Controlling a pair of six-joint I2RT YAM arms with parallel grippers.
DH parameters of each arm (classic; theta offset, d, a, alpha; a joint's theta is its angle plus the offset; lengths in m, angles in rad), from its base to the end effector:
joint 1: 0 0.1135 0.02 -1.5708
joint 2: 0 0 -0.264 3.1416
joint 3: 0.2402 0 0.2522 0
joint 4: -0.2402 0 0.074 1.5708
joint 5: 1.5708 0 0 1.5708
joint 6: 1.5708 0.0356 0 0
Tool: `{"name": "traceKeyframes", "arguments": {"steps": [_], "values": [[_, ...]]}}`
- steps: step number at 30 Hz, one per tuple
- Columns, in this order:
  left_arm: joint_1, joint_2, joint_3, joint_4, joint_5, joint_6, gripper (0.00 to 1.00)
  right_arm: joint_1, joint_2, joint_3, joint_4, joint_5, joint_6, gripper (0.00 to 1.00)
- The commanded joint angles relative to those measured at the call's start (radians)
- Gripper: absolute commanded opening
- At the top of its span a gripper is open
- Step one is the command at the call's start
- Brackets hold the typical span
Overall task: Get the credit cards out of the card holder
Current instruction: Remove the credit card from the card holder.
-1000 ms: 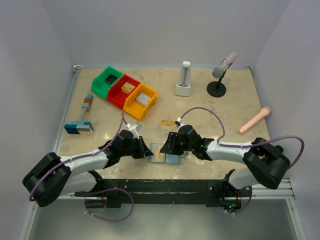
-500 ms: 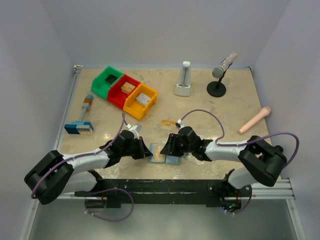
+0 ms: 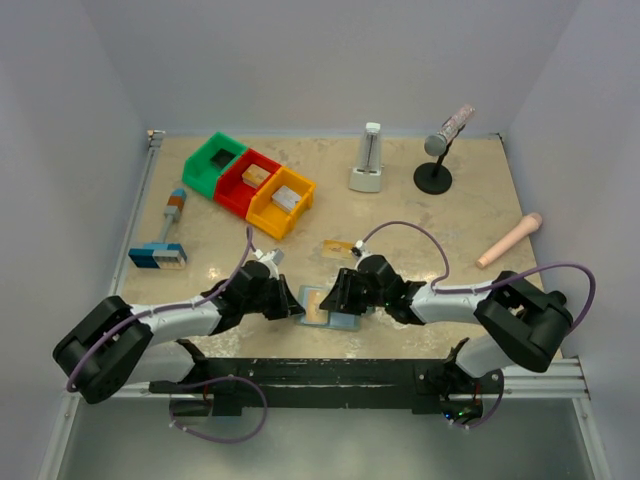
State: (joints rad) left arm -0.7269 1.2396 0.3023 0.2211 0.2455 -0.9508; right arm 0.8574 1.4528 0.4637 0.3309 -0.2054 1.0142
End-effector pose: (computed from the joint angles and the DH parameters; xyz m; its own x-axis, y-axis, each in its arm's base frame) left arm 0.1507 -0.1456 0.1300 -0.9212 -0.2373 -0.3084 0.0549 0.7055 -0.7066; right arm 0.1645 0.2012 0.1374 -0.9296 0.1960 -0.3120 -0.1070 0.6667 0.7376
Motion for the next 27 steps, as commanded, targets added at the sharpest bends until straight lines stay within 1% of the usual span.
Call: {"name": "traceKeyframes", "arguments": {"steps": [1,12,16,22,27], "values": [[0.003,0.017,0.0,0.043,-0.017,0.009,0.02,0.006,-0.017,-0.01,0.056,-0.02,0.012,0.4],[0.003,0.026,-0.011,0.055,-0.011,0.004,0.0,0.008,0.02,-0.01,0.096,-0.048,0.018,0.4],[0.003,-0.005,-0.009,0.044,-0.009,0.001,0.06,0.008,0.029,-0.011,0.088,-0.045,0.018,0.4],[0.003,-0.034,0.004,0.02,0.003,0.003,0.09,0.008,0.037,-0.007,0.1,-0.051,0.023,0.4],[0.003,-0.095,0.012,-0.002,0.012,0.003,0.15,0.008,0.034,-0.008,0.083,-0.046,0.018,0.4]]}}
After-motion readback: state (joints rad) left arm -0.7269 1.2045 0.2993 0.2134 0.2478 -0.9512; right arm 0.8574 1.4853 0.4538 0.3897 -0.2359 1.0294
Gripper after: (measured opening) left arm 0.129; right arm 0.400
